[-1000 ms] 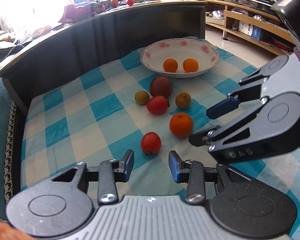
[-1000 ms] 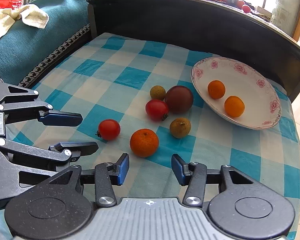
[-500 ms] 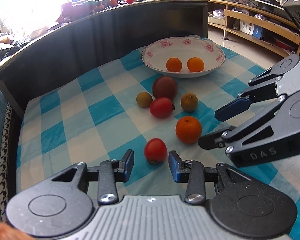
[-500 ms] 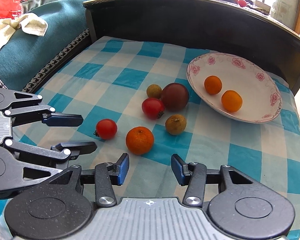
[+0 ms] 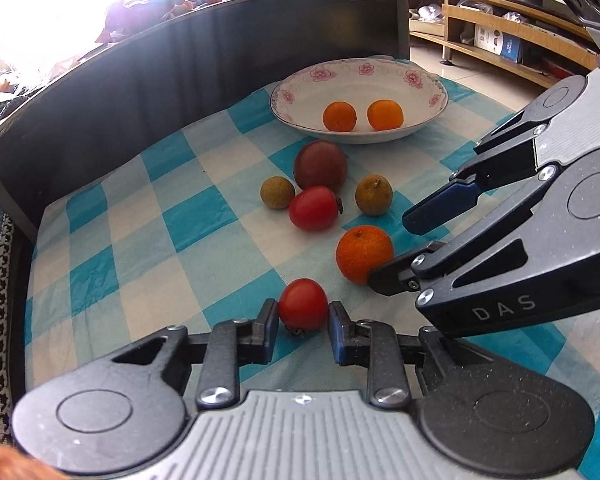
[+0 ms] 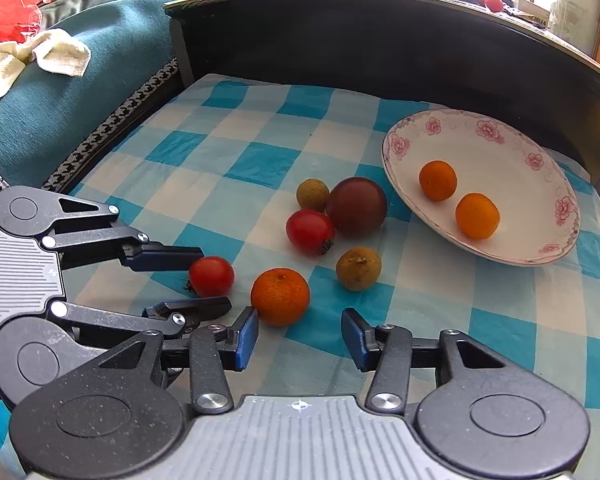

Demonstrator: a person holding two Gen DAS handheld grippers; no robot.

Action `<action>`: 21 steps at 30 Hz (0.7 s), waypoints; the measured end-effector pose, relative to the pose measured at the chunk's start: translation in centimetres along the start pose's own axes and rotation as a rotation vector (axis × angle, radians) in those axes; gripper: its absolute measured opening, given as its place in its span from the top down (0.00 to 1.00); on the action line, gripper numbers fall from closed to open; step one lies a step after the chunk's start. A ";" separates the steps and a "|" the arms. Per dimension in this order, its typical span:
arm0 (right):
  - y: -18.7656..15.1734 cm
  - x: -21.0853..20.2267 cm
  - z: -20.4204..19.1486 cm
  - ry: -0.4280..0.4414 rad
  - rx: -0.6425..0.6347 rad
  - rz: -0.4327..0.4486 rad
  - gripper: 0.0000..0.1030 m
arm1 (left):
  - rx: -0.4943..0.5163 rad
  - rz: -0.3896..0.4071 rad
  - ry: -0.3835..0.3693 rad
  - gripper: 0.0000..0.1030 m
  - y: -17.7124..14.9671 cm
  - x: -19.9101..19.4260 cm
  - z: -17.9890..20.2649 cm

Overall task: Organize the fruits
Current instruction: 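Move the left gripper to the red tomato while the right gripper approaches an orange, then close the left gripper on the tomato while the right gripper grasps the orange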

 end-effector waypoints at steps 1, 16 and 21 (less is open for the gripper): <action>0.0 0.0 -0.1 -0.001 -0.003 -0.001 0.62 | -0.002 -0.002 0.000 0.65 0.0 -0.1 -0.1; 0.3 1.2 -1.6 0.013 -0.040 -0.046 0.71 | -0.027 -0.025 0.020 0.65 -1.0 -0.6 -1.5; 0.6 1.4 -2.0 0.005 -0.050 -0.052 0.71 | -0.024 -0.027 0.020 0.65 -1.1 -0.7 -1.5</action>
Point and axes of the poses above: each gripper's, at about its wrist camera, not at the fingertips, and x roughly the way its jaws point, z to its right, y to its top, the point moved 3 cm from there along x, roughly the way its jaws point, and after that the axes turned 4 degrees about -z, right-handed, at the moved point
